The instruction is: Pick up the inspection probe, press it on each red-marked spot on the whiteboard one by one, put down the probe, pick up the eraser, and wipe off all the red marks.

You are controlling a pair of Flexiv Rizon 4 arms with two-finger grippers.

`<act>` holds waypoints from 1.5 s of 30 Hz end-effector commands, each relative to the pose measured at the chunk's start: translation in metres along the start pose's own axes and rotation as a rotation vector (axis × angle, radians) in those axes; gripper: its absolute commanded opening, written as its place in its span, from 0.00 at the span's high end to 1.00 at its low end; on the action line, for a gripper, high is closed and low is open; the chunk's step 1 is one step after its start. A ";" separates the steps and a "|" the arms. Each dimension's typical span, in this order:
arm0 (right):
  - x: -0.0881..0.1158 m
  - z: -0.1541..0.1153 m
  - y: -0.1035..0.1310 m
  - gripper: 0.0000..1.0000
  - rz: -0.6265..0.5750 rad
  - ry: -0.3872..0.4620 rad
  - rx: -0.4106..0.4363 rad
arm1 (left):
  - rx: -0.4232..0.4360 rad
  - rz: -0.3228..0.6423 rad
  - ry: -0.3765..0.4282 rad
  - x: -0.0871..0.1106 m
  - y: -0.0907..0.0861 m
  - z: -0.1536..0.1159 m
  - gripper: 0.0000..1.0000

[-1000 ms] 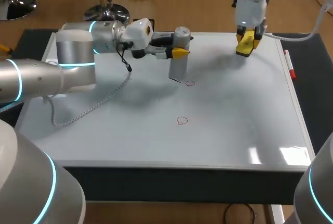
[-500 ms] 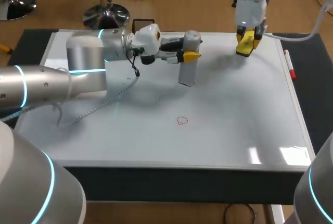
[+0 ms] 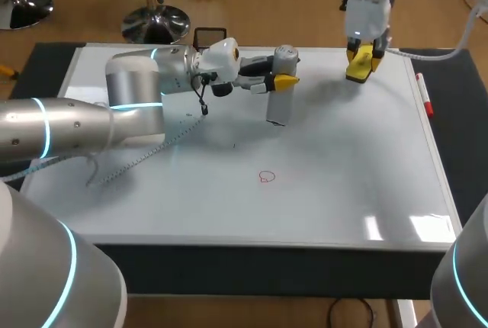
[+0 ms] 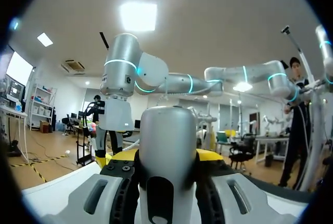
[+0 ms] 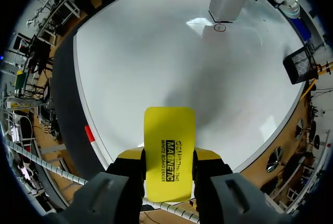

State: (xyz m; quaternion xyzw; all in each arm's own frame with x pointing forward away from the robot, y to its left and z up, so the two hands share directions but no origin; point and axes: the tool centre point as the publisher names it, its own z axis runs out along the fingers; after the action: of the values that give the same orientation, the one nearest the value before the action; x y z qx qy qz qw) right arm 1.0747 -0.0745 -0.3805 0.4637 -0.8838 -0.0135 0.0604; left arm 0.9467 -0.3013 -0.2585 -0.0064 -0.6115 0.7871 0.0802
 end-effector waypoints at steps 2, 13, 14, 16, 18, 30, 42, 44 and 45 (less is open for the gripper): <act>0.001 -0.001 0.000 1.00 -0.001 0.002 0.003 | 0.010 -0.001 0.009 -0.008 0.006 0.001 1.00; 0.001 -0.001 0.000 1.00 -0.001 0.002 0.003 | -0.001 0.000 -0.001 -0.016 0.013 0.001 1.00; 0.001 -0.001 0.000 1.00 -0.001 0.002 0.003 | -0.001 -0.001 -0.001 -0.017 0.014 0.000 1.00; 0.001 -0.001 0.000 1.00 -0.001 0.002 0.003 | -0.001 -0.008 -0.006 -0.018 0.016 -0.001 1.00; 0.001 -0.001 0.000 1.00 -0.001 0.002 0.003 | -0.001 -0.010 -0.008 -0.018 0.018 -0.002 1.00; 0.001 -0.001 0.000 1.00 -0.001 0.002 0.003 | -0.023 -0.015 -0.018 -0.020 0.027 -0.010 1.00; 0.001 -0.001 0.000 1.00 -0.001 0.002 0.003 | -0.039 -0.015 -0.024 -0.018 0.028 -0.016 1.00; 0.001 -0.001 0.000 1.00 -0.001 0.002 0.003 | -0.038 -0.014 -0.022 -0.018 0.028 -0.016 1.00; 0.001 -0.001 0.000 1.00 -0.001 0.002 0.003 | -0.037 -0.014 -0.021 -0.018 0.028 -0.017 1.00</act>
State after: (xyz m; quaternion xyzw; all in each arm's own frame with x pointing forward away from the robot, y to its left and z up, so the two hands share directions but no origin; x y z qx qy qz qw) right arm 1.0747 -0.0746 -0.3805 0.4637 -0.8838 -0.0135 0.0604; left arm 0.9641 -0.2958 -0.2885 0.0043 -0.6268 0.7750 0.0803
